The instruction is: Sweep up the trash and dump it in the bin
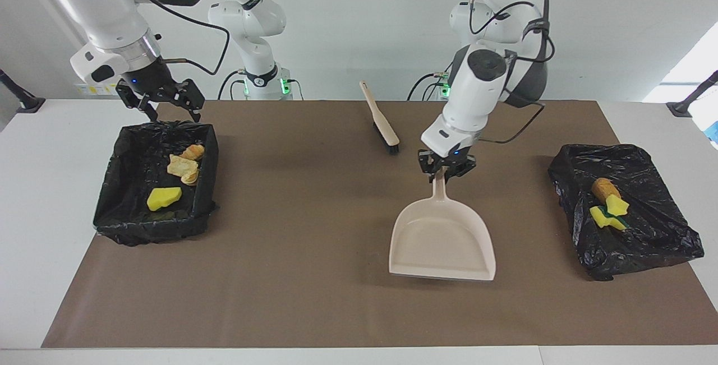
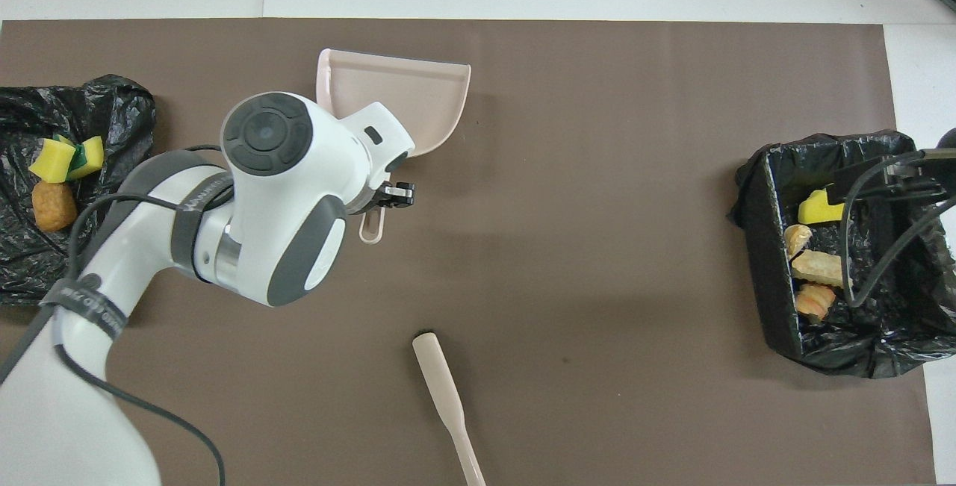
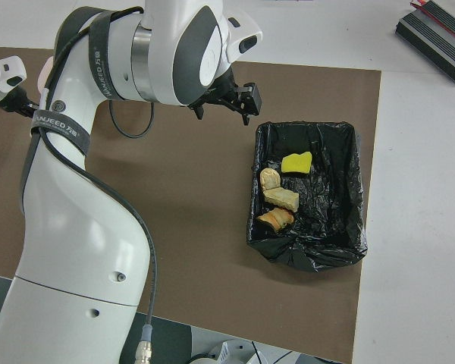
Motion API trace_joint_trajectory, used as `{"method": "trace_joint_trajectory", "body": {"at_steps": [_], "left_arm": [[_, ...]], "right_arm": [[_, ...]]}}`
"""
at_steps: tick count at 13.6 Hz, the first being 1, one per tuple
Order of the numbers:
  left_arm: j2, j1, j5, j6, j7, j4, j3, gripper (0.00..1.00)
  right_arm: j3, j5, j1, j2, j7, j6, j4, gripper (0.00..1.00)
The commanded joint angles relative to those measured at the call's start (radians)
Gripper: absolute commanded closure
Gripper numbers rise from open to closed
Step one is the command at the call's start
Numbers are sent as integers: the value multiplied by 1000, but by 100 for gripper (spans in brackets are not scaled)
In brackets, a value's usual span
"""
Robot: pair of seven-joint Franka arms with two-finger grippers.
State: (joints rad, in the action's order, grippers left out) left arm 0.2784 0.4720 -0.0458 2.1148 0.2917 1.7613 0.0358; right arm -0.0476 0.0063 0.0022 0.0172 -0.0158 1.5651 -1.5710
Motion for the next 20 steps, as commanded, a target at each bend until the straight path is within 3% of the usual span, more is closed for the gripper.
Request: {"method": "trace_joint_trajectory", "body": {"at_steps": [1,6,10,19,20], "left_arm": [[34,40,-60,24,21,-28,-22,100],[50,124,-82,76,79,-5,-22,100],[143,178,-25,125,105,-11,-24,100],[120,166,-46,82,201,-29,-22,100],[120,165,-46,91,199,-29,-22,27]], "right_arm": [[8,9,9,-39,12,-20,-10,0],[15,17,9,-48,48,-19,-26,0],[15,17,10,-51,50,-19,-30,0],[20,17,10,-59,50,-17,-43,0],[20,17,10,-62,50,-17,-44,0]]}}
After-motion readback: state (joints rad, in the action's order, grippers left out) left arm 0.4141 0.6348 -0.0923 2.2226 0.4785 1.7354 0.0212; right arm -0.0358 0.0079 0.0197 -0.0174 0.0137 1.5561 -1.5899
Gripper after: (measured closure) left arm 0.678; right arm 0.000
